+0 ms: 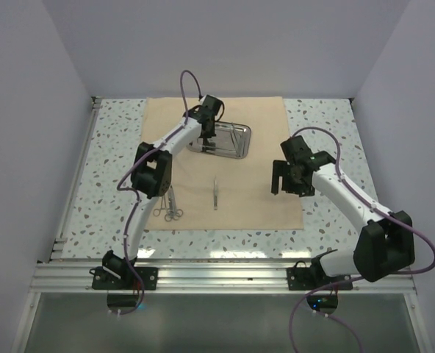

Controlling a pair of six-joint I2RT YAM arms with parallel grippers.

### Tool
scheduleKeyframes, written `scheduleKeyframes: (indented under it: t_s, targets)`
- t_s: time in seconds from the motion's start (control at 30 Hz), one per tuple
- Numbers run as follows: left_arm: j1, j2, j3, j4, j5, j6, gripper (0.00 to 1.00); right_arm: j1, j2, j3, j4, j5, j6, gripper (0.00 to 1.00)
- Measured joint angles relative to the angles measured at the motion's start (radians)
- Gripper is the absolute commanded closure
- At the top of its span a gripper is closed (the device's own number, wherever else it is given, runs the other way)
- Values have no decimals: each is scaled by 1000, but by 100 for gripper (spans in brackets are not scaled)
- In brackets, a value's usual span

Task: Open and lay out the surgical kit
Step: Pick up the medical item from the container, then place the medical item in the surgical kit.

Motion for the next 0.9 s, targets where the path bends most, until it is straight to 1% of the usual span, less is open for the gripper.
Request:
scheduleKeyframes:
  t_s: [0.1, 0.17, 0.27, 0.33, 0.43, 0.5, 0.6, 0.67, 0.73, 0.77, 0.9]
  targets:
    - [0, -16, -24, 9, -7, 4, 100, 0, 34, 33, 9, -15, 1, 16]
    - [2, -20, -16, -22, -4, 8, 100, 0, 75, 79, 11, -23, 1, 16]
    - [4, -33, 10, -76, 11, 8, 100, 0, 168, 190, 28, -45, 3, 16]
    - [5, -93, -18, -92, 28, 7, 100, 0, 240, 274, 45, -64, 7, 17]
    - [3, -277, -180, -87, 41, -7, 100, 0, 346, 403, 59, -95, 19, 18]
    - [-4, -436, -328, -53, 45, -24, 100, 0, 403, 469, 73, -112, 25, 18]
    - [-27, -670, -566, -22, 47, -55, 100, 1, 455, 526, 82, -129, 31, 18]
    - [-60, -776, -697, -11, 56, -77, 100, 1, 475, 541, 81, -137, 35, 18]
    - [-90, -842, -817, 15, 65, -102, 100, 1, 481, 542, 80, -140, 38, 18]
    - [-130, -866, -889, 31, 70, -117, 100, 1, 483, 542, 78, -142, 39, 18]
    - [-217, -883, -1096, 81, 122, -174, 100, 1, 484, 535, 77, -143, 45, 18]
